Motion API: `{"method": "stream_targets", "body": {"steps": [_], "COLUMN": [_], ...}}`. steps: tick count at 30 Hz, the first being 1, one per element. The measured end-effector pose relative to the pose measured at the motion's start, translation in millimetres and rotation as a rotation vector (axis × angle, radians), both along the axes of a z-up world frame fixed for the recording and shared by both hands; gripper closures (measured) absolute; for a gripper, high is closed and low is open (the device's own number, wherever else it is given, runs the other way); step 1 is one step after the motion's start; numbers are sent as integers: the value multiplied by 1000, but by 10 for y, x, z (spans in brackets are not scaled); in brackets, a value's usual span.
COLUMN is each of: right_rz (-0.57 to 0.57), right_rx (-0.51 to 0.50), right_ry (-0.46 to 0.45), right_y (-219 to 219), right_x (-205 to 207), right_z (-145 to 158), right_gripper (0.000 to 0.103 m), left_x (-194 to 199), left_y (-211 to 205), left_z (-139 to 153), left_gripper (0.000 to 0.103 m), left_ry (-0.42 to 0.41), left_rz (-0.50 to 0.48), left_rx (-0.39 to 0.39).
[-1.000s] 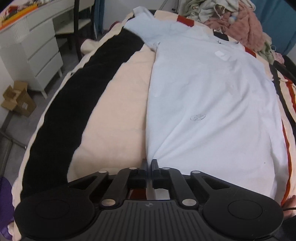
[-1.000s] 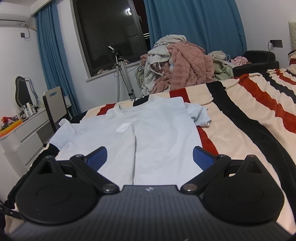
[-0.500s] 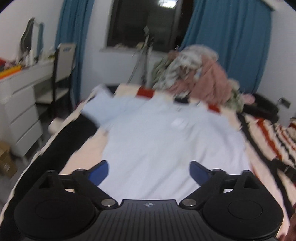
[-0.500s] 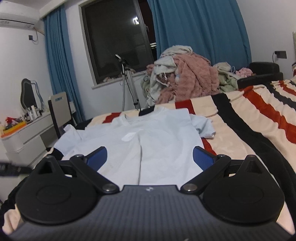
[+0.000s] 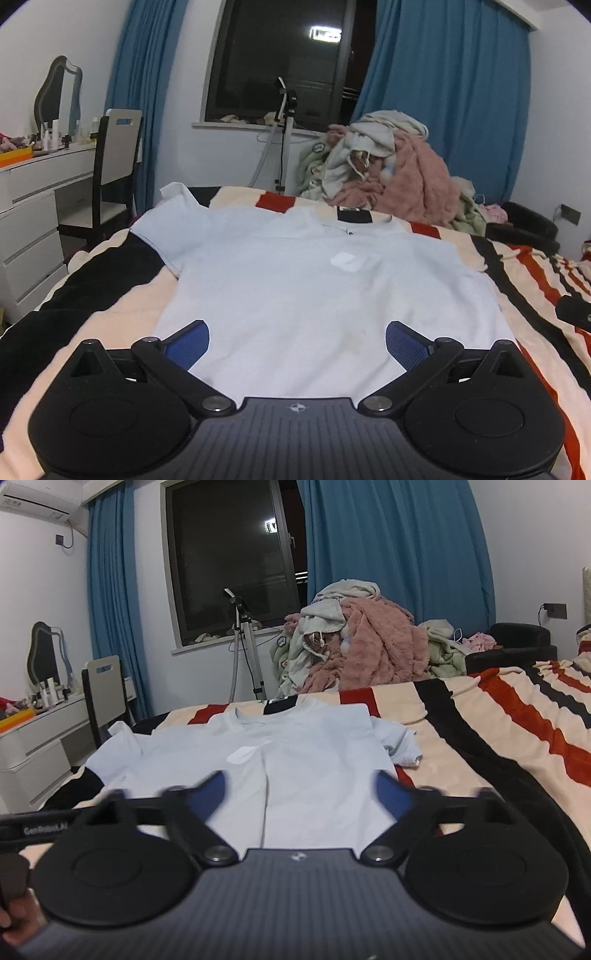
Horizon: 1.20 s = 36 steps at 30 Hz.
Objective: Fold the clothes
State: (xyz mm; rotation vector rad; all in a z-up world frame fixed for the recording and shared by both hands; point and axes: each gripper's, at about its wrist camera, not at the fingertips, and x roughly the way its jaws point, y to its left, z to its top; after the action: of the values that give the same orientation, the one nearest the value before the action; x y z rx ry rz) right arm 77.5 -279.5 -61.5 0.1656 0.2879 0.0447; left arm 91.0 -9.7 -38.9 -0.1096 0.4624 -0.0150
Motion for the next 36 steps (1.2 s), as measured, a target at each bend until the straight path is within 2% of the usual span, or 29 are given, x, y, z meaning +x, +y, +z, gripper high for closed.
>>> {"method": "stream_targets", "body": {"steps": [4,6,7,13,19,21,25,27,32,33,36], "right_rz": [29,54,53,14,-15,-26,-59,-75,-199,-225,-259], "right_rx": [20,66,87,129,203,293,567,690,905,944,975], "right_ry": [-11,-6,-2,43,47,37,38,65,170,173,89], "right_y": [-9,-36,-47,-100,-240,-375,-790,-1009,-1462,-1536,-1637], "right_x": [10,23,28,64,117,259,762,1074,1760,1868,2098], "right_z": [-11,-19,-21,-52,-82,-98,-305,-515,-1163,-1290,-1451], "right_gripper": [28,8,5,4,4,4,7,25,28,30,30], "left_x": [-39,-52,-48,-91,-124,-128,-104,-72,71,116,237], "left_y": [86,92,94,48,24,9,-37,-51,-13,2,27], "left_z": [-37,-37,-38,-41,-42,-52,-98,-129,-249,-281,-359], "left_gripper": [0,1,1,0,0,0,0,0,0,0,0], "left_ry": [9,8,7,4,13,21,32,40,63,72,94], "left_rz": [1,-1,-2,3,17,18,4,-2,-16,-16,-21], "left_rx": [-23,-31,-33,-19,-15,-15,-10,-5,-30,-38,-71]}}
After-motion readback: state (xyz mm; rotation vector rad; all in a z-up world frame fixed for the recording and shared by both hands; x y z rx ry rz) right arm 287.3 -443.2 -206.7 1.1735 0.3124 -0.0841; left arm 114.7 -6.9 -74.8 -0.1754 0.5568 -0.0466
